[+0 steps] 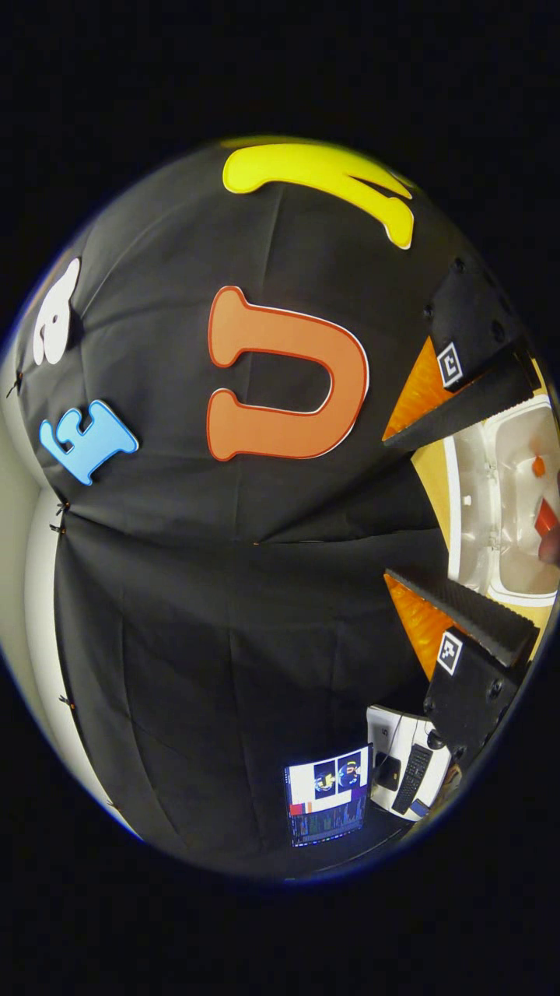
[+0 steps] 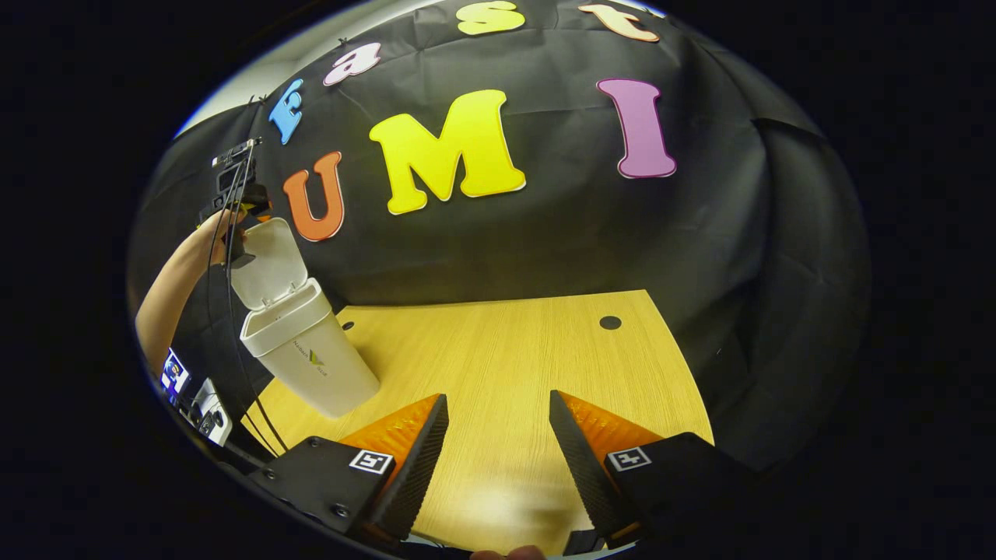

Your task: Press the lid of the desktop garbage bin to open it, pick up the crumpled paper on the desktop and throw it into the bin, then pick up the pop can on the desktop and drop it into the bin, and finally close the garbage bin lid.

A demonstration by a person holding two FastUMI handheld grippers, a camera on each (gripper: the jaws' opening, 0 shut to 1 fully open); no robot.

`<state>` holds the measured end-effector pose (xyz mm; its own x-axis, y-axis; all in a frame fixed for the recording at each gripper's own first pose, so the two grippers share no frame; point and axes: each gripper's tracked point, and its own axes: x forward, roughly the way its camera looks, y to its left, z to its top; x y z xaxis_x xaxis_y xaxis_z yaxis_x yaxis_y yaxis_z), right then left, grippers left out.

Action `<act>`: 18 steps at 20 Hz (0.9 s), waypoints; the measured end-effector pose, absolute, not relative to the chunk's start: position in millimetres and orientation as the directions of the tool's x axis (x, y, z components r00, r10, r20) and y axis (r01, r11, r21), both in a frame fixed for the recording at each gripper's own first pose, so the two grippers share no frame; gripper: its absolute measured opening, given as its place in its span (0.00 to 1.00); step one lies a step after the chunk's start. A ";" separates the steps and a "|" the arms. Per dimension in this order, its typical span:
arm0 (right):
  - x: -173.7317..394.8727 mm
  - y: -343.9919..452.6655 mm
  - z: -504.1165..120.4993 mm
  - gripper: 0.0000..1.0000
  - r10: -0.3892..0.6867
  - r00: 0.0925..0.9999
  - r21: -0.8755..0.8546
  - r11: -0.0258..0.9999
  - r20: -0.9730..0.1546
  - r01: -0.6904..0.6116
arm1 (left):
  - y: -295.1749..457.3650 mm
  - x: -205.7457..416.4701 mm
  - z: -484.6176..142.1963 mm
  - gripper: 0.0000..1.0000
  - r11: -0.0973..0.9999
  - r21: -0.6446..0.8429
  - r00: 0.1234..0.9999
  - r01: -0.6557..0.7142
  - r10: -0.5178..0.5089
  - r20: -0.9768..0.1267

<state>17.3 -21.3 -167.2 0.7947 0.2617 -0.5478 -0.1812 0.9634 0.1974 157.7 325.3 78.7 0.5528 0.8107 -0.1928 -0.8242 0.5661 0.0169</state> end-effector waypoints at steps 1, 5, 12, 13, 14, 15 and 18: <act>15.6 -20.2 -166.6 0.84 0.268 0.793 0.198 0.962 -0.548 -0.188 | 317.1 152.7 75.6 0.97 0.568 0.018 0.555 -0.823 0.810 -0.191; 7.3 -17.3 -165.9 0.82 0.295 0.789 0.202 0.955 -0.539 -0.219 | 281.3 134.3 55.6 0.98 0.587 0.032 0.570 -0.809 0.796 -0.205; -16.7 -35.6 -173.9 0.84 0.292 0.779 0.198 0.956 -0.554 -0.218 | 239.4 107.9 10.5 0.96 0.618 -0.005 0.596 -0.786 0.757 -0.267; -20.2 -41.1 -174.8 0.84 0.285 0.779 0.191 0.958 -0.558 -0.214 | 234.9 105.7 4.5 0.95 0.626 -0.001 0.603 -0.780 0.751 -0.271; -23.7 -45.5 -175.8 0.84 0.278 0.779 0.180 0.960 -0.562 -0.212 | 231.8 102.9 -2.3 0.95 0.632 -0.008 0.610 -0.775 0.744 -0.273; -25.6 -50.7 -175.0 0.84 0.267 0.782 0.169 0.964 -0.563 -0.207 | 228.8 100.3 -9.0 0.95 0.635 -0.015 0.613 -0.772 0.739 -0.279; -31.2 -61.2 -178.8 0.84 0.244 0.779 0.167 0.970 -0.577 -0.179 | 221.2 95.4 -37.5 0.93 0.641 0.003 0.607 -0.767 0.728 -0.318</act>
<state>-31.2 -61.2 -178.8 0.7795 0.2435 -0.5772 -0.1793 0.9695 0.1669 95.4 221.2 -37.5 0.6073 0.7282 -0.3176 -0.7672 0.6414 0.0035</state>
